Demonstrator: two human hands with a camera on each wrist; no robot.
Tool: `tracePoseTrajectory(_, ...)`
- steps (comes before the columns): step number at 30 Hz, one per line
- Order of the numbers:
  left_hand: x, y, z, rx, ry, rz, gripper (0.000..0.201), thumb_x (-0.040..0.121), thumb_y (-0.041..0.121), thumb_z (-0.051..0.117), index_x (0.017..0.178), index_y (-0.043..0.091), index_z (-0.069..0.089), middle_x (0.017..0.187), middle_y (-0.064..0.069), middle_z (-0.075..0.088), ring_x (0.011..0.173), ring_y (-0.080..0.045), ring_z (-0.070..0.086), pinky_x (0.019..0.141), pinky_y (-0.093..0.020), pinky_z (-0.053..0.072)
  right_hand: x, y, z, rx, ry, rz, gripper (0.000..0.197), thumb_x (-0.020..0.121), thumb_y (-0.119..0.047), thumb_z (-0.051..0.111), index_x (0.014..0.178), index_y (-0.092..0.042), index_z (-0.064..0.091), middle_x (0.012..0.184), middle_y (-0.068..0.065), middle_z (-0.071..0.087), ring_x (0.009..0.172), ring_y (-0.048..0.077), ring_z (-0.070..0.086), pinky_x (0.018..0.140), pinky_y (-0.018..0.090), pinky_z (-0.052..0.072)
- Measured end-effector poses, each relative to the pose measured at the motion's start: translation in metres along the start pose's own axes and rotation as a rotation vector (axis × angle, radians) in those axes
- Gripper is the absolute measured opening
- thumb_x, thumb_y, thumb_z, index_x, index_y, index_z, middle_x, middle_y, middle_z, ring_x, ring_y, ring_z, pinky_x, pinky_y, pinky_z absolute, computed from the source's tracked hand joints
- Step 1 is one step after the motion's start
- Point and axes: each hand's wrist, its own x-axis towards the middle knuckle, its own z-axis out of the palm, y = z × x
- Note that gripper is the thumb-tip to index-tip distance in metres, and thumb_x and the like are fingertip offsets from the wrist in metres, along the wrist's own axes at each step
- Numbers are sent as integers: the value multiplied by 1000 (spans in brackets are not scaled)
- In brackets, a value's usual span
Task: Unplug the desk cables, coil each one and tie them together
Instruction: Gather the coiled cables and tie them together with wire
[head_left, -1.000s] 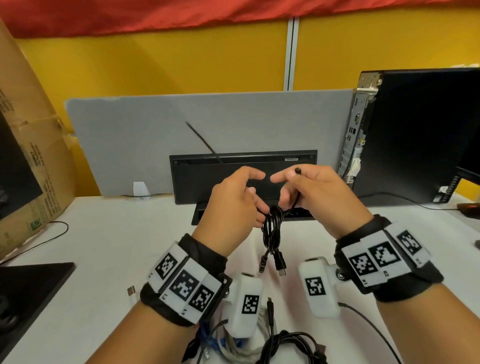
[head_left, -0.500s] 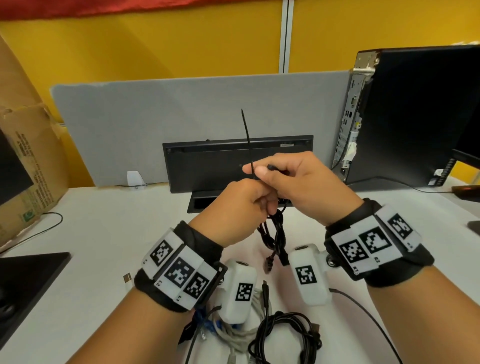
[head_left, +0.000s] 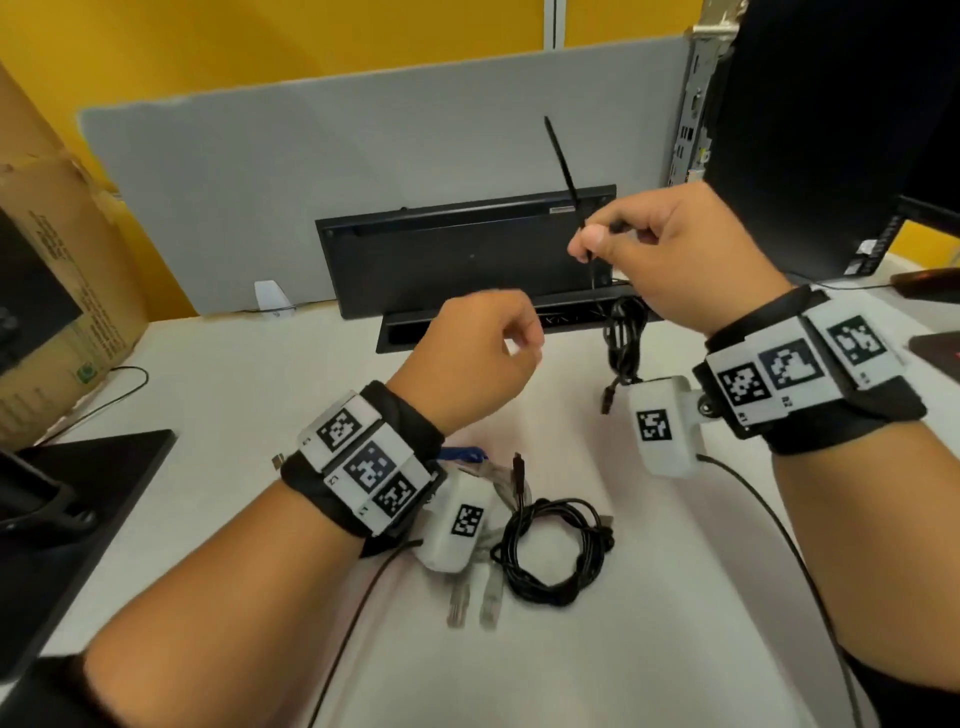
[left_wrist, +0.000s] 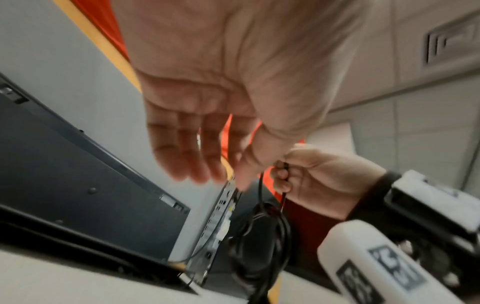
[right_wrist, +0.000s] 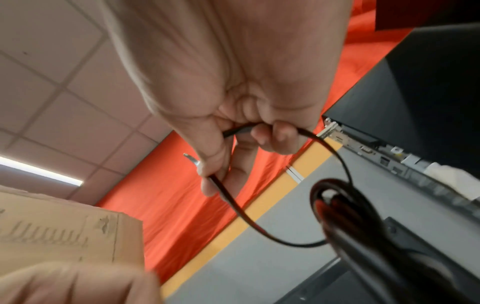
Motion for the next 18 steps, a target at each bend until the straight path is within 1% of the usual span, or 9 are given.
tracePoseTrajectory(2,-6,4,1,199,-306,-39,9,85,23,67,81,15,70,81,6,67,74,-10,60,70,-31,52,-8,3,-3,-42,-31,30,17,94,-25,59,85,-25,73,90,-7,72,86,7,66,75,12,50)
tracePoseTrajectory(3,-9,6,3,289,-455,-76,16,84,32,68,80,17,70,79,6,68,74,-12,62,70,-33,54,-13,3,-3,-54,-46,43,18,94,-24,59,83,-25,73,88,-7,72,85,7,65,73,8,47)
tracePoseTrajectory(5,-14,11,11,380,-686,-152,30,78,48,73,79,18,72,77,4,71,73,-15,66,68,-33,58,-21,4,-4,-84,-81,63,18,93,-25,60,80,-24,73,83,-2,72,74,7,62,60,3,42)
tracePoseTrajectory(7,-17,15,19,422,-831,-184,41,69,55,77,83,17,74,80,2,73,76,-17,69,70,-34,59,-27,1,-6,-129,-106,72,18,93,-26,60,82,-22,73,81,-1,71,68,5,58,58,10,42)
tracePoseTrajectory(9,-19,19,26,457,-898,-171,40,66,53,80,86,19,73,83,4,73,77,-13,67,69,-30,57,-33,-2,-7,-152,-119,72,18,94,-26,60,87,-21,75,81,-3,71,72,7,60,66,19,47)
tracePoseTrajectory(11,-18,21,30,459,-890,-144,29,69,44,81,83,19,73,75,5,70,68,-10,62,60,-24,50,-38,-7,-8,-160,-143,80,18,94,-26,59,91,-21,76,82,-3,71,77,11,63,69,22,49)
tracePoseTrajectory(13,-15,21,29,450,-801,-116,22,73,39,79,80,19,73,76,5,66,69,-12,60,60,-25,48,-44,-10,-10,-170,-162,96,17,94,-26,59,93,-22,75,85,-1,72,81,14,65,70,23,48)
tracePoseTrajectory(16,-5,17,18,393,-510,-109,19,76,36,76,81,19,69,93,1,56,85,-17,55,69,-31,49,-50,-12,-13,-169,-163,114,17,94,-25,59,93,-21,76,86,2,72,85,18,64,76,28,49)
tracePoseTrajectory(18,3,14,5,262,-314,-183,18,79,31,75,81,16,66,91,-1,60,83,-17,56,72,-32,49,-54,-14,-15,-172,-165,120,18,94,-23,58,93,-19,76,88,1,71,94,20,61,82,31,48)
